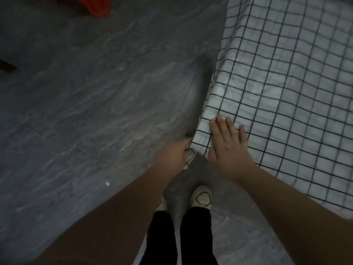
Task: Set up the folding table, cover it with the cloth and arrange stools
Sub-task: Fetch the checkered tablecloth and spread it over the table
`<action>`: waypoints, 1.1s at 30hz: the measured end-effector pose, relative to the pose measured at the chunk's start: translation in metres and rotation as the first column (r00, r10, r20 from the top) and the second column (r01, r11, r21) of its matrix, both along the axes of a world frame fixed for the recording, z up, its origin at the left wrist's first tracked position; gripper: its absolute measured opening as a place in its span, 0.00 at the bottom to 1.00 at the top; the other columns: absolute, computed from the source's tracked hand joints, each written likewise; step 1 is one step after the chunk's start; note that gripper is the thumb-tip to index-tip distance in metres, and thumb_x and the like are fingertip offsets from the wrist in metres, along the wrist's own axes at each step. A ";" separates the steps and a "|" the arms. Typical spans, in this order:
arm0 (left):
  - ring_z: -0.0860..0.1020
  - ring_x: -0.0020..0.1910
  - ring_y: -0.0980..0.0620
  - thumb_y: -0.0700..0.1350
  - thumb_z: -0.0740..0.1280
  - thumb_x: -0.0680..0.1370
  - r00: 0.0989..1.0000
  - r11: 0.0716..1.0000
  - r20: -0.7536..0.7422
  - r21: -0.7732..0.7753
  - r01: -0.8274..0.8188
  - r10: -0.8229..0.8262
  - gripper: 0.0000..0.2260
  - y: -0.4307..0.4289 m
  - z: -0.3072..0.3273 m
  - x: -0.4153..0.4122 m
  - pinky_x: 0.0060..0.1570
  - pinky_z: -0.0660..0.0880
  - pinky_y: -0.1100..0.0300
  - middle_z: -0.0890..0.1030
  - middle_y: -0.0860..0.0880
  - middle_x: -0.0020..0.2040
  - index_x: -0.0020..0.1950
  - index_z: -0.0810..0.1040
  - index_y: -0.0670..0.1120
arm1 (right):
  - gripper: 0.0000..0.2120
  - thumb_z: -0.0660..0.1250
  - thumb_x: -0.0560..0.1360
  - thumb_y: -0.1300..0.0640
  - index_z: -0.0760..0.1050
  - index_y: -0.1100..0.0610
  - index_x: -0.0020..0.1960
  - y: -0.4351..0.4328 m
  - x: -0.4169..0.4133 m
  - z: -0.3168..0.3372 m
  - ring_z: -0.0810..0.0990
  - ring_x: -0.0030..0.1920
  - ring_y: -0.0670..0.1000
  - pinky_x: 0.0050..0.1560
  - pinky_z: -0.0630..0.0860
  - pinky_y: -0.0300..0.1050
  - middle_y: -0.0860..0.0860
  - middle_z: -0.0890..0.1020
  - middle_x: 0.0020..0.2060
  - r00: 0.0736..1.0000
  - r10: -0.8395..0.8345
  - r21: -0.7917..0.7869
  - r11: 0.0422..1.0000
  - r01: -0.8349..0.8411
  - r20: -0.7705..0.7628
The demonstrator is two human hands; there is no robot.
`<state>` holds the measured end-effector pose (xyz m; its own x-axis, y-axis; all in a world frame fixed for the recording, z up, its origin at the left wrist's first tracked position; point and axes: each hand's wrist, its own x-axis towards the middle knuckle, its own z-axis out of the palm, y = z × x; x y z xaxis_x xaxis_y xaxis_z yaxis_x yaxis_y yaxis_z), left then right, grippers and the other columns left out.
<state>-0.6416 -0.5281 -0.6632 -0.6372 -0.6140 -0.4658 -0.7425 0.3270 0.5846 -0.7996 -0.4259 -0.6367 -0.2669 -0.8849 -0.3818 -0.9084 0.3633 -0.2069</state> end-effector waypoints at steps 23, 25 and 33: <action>0.53 0.79 0.43 0.40 0.64 0.76 0.903 0.846 0.003 -0.349 0.404 -0.429 0.30 0.037 0.086 -0.112 0.77 0.55 0.47 0.60 0.45 0.79 0.79 0.61 0.46 | 0.24 0.59 0.77 0.68 0.73 0.47 0.66 0.055 -0.061 0.067 0.77 0.59 0.45 0.62 0.77 0.48 0.49 0.74 0.68 0.472 -0.630 -0.130 0.510 0.850 0.617; 0.54 0.79 0.42 0.44 0.63 0.78 0.840 0.769 0.037 -0.381 0.513 -0.542 0.28 0.053 0.078 -0.124 0.76 0.58 0.43 0.61 0.45 0.79 0.78 0.62 0.48 | 0.25 0.63 0.77 0.63 0.69 0.53 0.73 0.087 -0.069 0.047 0.64 0.75 0.53 0.76 0.62 0.53 0.53 0.68 0.74 0.807 -0.520 -0.226 0.781 0.582 0.280; 0.47 0.80 0.43 0.49 0.60 0.82 0.792 0.746 0.287 -0.274 0.607 -0.539 0.28 0.061 0.060 -0.117 0.77 0.53 0.43 0.51 0.49 0.82 0.80 0.54 0.57 | 0.27 0.61 0.79 0.52 0.62 0.46 0.77 0.174 -0.103 0.032 0.59 0.78 0.57 0.75 0.61 0.62 0.53 0.61 0.78 0.856 -0.516 0.005 0.856 0.516 -0.003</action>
